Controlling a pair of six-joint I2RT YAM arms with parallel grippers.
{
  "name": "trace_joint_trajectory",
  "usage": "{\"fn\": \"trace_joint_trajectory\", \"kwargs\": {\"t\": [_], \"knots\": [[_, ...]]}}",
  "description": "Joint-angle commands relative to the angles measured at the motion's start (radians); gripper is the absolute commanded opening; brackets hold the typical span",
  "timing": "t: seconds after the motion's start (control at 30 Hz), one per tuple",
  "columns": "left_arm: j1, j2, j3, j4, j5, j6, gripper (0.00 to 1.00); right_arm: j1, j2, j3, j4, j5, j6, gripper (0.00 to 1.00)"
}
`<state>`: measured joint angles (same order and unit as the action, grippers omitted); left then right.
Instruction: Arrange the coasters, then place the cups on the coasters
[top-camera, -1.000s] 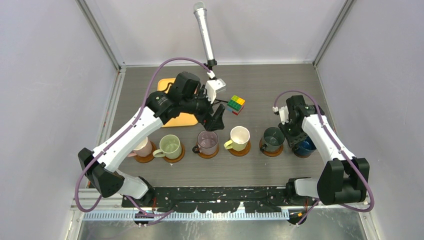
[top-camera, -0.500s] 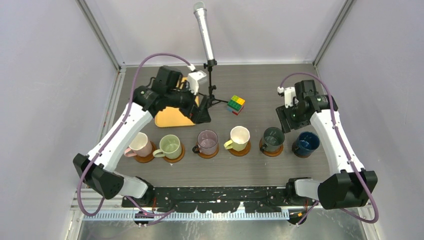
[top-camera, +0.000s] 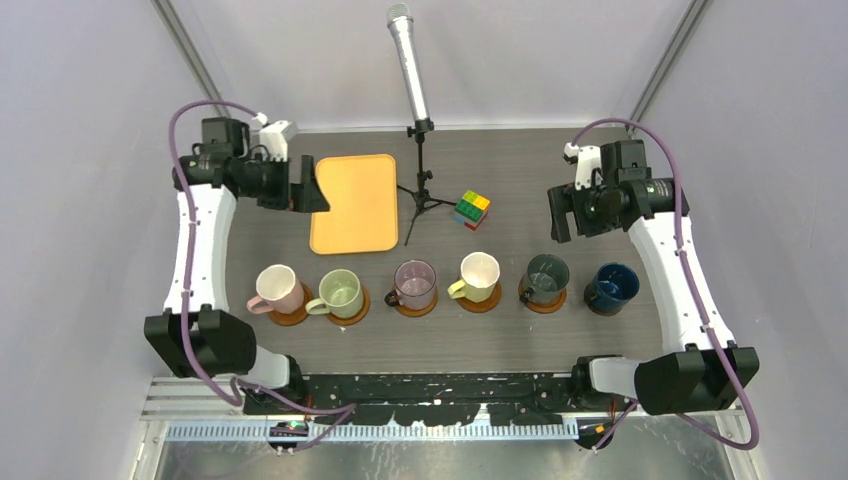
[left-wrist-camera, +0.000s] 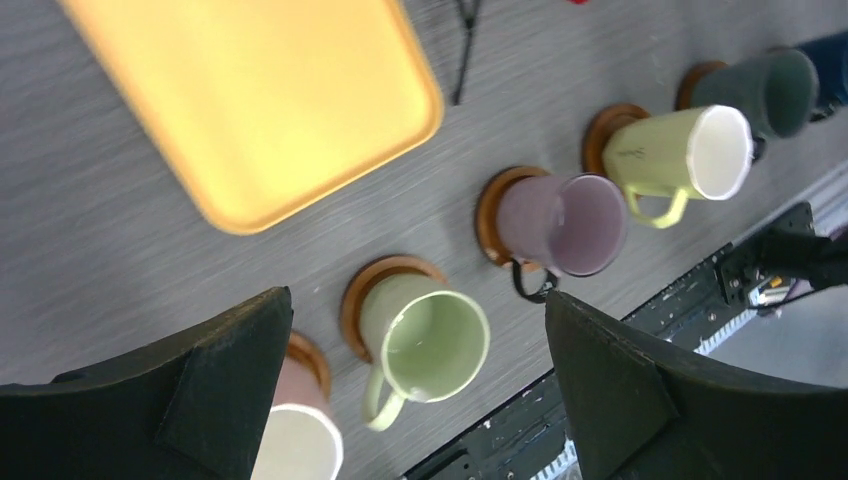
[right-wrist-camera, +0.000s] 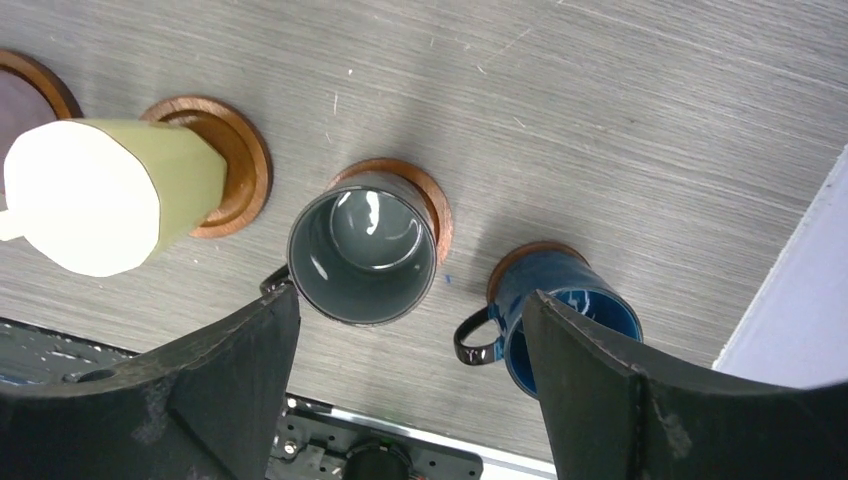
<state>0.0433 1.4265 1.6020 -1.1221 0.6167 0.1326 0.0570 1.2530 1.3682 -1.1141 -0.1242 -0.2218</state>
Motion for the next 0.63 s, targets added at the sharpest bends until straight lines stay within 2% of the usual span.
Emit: {"fn": "trace_joint_trajectory", "kwargs": {"t": [0.0,0.13,0.2,0.27,0.6], "knots": [[0.133,0.041,0.021,-0.083,0.025,0.095,1.00,-0.040,-0.004,-0.002,0.079,-0.057,0.046,0.88],[0.194,0.051,-0.016,-0.048,-0.069,0.115,1.00,-0.214,0.024,-0.019,0.094,-0.214,0.051,0.89],[0.197,0.031,-0.067,0.006,-0.123,0.117,1.00,-0.327,0.053,-0.021,0.094,-0.304,0.052,0.89],[0.197,0.003,-0.139,0.082,-0.173,0.080,1.00,-0.386,0.079,-0.028,0.094,-0.344,0.046,0.89],[0.197,-0.037,-0.203,0.137,-0.218,0.023,1.00,-0.427,0.075,-0.104,0.160,-0.401,0.086,0.89]]}}
